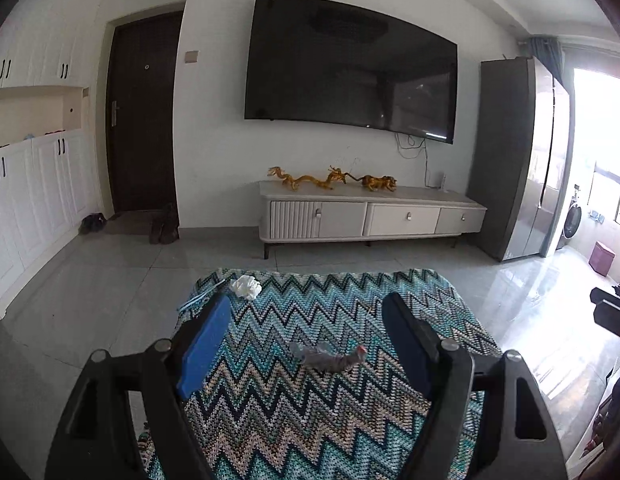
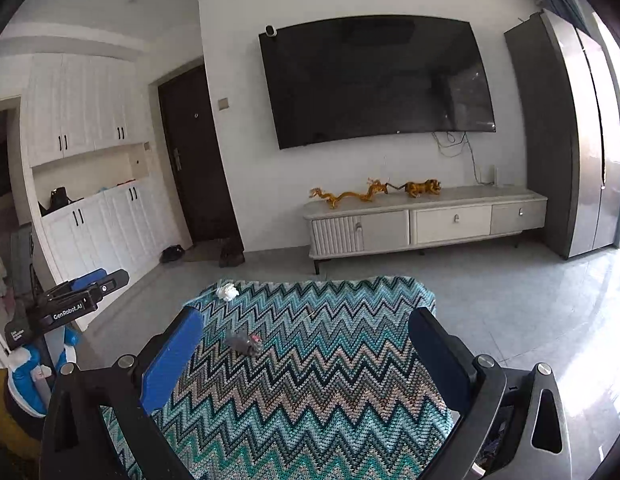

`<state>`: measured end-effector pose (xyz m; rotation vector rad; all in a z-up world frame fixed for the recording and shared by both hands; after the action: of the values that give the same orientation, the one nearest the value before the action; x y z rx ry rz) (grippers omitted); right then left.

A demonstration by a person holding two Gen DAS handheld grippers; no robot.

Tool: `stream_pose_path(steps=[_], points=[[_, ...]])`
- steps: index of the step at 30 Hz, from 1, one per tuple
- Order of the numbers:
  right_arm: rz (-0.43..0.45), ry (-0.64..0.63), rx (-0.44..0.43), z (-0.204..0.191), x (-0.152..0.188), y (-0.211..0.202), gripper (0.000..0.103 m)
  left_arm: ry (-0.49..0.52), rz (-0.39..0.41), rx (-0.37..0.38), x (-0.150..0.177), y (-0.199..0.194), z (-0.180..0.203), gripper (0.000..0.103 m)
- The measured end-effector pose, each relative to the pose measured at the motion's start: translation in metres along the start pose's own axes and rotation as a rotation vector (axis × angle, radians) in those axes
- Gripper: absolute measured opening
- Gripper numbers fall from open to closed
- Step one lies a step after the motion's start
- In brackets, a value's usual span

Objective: Collect trash
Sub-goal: 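Move both open tools back over the blanket, then grasp the white tissue with the left tool while the right tool grasps the clear wrapper with red cap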

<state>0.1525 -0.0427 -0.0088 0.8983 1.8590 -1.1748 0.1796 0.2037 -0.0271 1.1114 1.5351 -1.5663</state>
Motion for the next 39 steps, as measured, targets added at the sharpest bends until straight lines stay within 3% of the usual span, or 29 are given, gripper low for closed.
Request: stream_pose_path(steps=[9,14,19,25,32,37,39], points=[[-0.250,0.008,-0.119,-0.004,0.052,0.109,0.103,-0.079,-0.143,-0.044,0.027,0.083,-0.072,0.077],[-0.367,-0.009,-0.193,-0.019,0.082,0.173,0.102,-0.118,-0.220,-0.031,0.045,0.137,-0.091,0.077],[-0.448,-0.007,-0.269,-0.036,0.105,0.235,0.091,-0.132,-0.270,-0.021,0.056,0.191,-0.094,0.077],[-0.491,0.001,-0.332,-0.051,0.126,0.286,0.070,-0.111,-0.283,-0.032,0.052,0.251,-0.088,0.077],[-0.524,0.088,-0.383,-0.044,0.141,0.308,0.041,-0.080,-0.315,-0.109,0.050,0.320,-0.090,0.076],[-0.511,0.095,-0.412,-0.044,0.138,0.305,0.037,-0.099,-0.347,-0.146,0.060,0.350,-0.099,0.076],[-0.508,0.094,-0.419,-0.045,0.137,0.303,0.033,-0.108,-0.358,-0.146,0.065,0.356,-0.102,0.070]])
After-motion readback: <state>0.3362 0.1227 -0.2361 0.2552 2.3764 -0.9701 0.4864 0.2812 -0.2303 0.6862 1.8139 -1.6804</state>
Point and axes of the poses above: each gripper's, at about its wrist camera, not at the fingertips, and y roughly the way its jaws point, z to its right, x to its underside, the point moved 8 cm from there along y, roughly the way its jaws point, and after that the axes turned 8 degrees about y, right-handed, at the moved point
